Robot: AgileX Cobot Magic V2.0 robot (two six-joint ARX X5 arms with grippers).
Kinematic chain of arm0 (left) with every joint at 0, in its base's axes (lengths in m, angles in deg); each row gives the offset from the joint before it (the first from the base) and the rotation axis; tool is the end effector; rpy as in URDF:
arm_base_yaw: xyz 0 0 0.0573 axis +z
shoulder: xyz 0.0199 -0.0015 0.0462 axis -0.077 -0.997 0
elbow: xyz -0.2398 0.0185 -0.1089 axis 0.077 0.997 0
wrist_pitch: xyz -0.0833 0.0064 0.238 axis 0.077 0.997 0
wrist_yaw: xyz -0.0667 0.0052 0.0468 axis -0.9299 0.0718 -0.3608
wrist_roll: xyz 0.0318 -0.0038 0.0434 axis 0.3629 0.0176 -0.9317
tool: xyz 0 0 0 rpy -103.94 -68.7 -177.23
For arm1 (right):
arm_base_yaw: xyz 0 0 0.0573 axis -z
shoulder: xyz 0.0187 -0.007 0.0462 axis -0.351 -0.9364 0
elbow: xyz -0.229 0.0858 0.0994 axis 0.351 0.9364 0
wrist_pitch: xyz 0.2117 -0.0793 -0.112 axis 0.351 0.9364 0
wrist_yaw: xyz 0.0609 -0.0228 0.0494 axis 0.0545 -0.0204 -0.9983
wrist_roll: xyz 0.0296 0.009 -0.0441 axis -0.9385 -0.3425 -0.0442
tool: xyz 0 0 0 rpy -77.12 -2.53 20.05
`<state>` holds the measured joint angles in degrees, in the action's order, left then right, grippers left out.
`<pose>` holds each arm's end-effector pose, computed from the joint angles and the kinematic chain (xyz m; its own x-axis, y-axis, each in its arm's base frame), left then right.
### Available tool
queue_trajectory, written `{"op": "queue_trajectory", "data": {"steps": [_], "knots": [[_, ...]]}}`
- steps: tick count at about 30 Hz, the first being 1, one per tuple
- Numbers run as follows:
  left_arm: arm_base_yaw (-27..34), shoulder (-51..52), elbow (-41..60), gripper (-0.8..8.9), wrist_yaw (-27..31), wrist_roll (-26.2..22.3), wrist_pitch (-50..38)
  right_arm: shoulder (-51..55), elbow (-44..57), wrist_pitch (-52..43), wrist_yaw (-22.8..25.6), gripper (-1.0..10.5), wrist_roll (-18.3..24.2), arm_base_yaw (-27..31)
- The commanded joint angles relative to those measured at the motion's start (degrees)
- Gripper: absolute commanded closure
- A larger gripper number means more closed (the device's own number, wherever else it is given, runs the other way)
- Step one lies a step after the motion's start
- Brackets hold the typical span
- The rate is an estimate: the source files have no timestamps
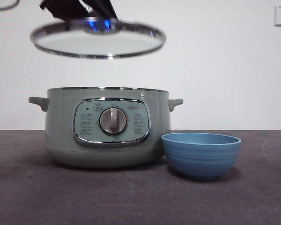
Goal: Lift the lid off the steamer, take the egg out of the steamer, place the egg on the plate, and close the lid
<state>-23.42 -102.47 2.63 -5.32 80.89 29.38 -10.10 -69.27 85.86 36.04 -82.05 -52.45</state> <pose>0.2685 -0.1463 0.3423 0.7398 -0.5467 -0.3923 0.5856 0.8102 -0.0247 0.0814 0.0535 0.3427 0.7354 0.5505 -0.3952 -0.5420 0.8278 0.1444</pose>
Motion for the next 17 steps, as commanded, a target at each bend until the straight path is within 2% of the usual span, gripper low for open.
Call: {"op": "queue_trajectory", "data": {"steps": [1, 17], "knots": [[-0.15, -1.70, -1.18, 8.26, 0.33, 0.02, -5.27, 0.11, 0.50, -0.28, -0.09, 5.0, -1.07, -0.13], [-0.17, -11.06, -1.18, 8.26, 1.92, 0.04, -9.49, 0.11, 0.50, -0.26, -0.07, 5.0, -1.05, -0.13]]}}
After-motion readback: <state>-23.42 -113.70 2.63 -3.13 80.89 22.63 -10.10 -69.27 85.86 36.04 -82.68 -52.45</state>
